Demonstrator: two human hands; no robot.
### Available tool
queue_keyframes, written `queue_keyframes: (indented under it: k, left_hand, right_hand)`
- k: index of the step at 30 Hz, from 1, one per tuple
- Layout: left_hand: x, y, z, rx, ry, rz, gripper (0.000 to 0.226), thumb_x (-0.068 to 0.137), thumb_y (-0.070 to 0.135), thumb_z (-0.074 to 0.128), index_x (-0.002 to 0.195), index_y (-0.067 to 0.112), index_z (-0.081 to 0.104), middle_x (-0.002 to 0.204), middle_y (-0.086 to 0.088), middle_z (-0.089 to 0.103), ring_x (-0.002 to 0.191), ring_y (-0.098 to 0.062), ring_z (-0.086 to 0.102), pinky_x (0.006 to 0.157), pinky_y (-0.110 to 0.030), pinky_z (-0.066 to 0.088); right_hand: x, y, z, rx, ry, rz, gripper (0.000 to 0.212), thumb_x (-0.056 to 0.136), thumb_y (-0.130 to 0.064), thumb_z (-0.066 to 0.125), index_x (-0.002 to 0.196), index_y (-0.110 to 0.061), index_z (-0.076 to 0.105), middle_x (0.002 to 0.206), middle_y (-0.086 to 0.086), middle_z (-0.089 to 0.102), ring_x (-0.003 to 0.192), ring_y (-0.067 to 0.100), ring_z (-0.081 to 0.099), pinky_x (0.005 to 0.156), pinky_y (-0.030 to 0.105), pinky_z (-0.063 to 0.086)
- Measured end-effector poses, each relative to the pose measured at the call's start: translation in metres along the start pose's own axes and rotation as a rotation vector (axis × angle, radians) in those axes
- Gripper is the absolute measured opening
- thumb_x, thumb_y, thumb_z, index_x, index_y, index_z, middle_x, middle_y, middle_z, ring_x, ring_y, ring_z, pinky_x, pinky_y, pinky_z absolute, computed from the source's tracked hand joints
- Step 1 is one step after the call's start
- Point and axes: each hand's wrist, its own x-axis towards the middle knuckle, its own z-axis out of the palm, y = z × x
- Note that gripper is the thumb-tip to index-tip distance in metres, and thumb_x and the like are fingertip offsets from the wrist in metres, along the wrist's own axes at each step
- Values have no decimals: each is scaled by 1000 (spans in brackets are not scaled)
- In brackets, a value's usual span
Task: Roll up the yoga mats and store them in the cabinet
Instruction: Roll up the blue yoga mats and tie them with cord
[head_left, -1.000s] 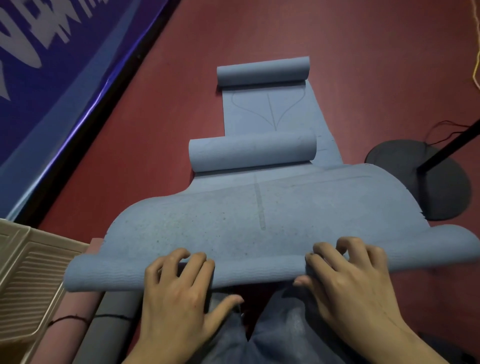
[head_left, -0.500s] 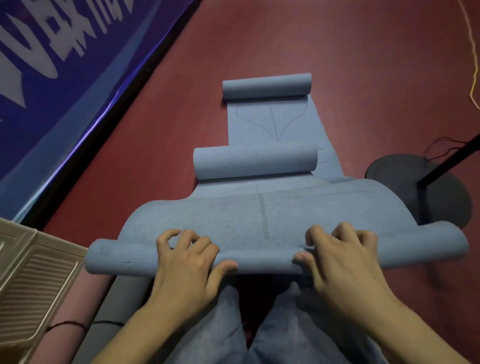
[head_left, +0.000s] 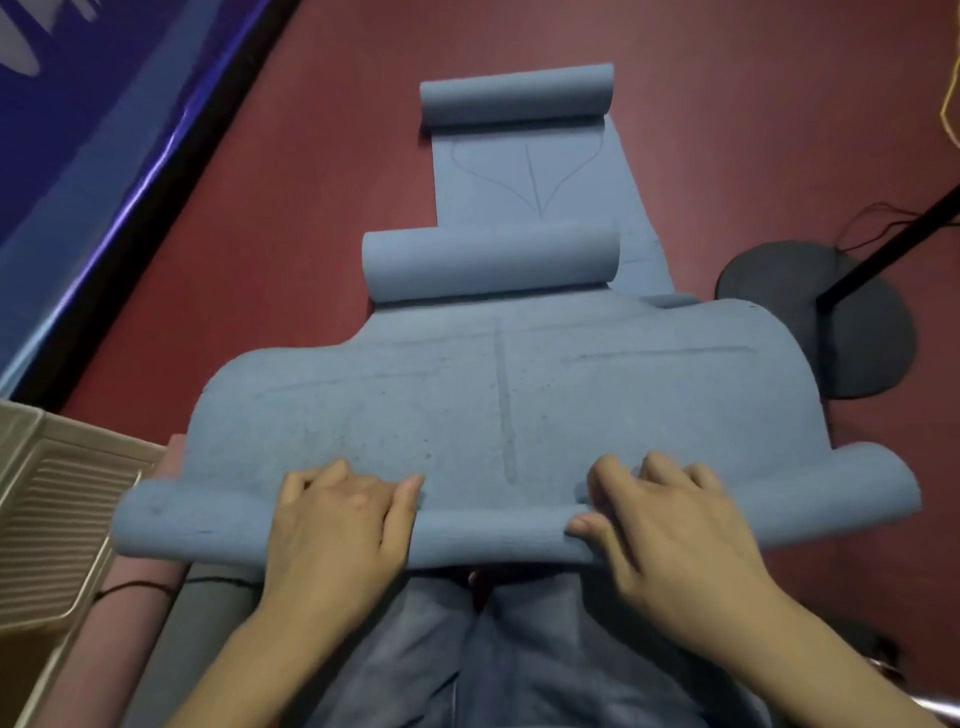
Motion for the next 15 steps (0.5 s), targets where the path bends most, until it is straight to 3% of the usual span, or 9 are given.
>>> queue_keyframes:
  k: [4,8,15]
  left_hand:
    - [4,0,7,12,-14,-18,48,96,49,43,59,24,61,53,6,59,62,-26,57,72,-41,39]
    - [4,-1,3,-107,72,10,35,94,53,50,75,24,54,61,16,36,62,-20,52,72,-39,39]
    - [-16,-8,-1,-252,126,158,43,84,62,66,75,20,63,73,12,57,68,-22,53,76,-43,43]
  right_hand:
    - [6,1,9,8,62,-25,26,89,-53,46,88,-28,50,62,-8,59,71,26,58,60,39,42]
    - [13,3,11,36,42,-23,28,88,-59,44,91,-31,48,62,-11,60,70,24,57,61,38,41]
    - [12,3,14,22,61,30,32,83,-62,47,78,-30,45,57,-10,54,63,23,52,57,36,36]
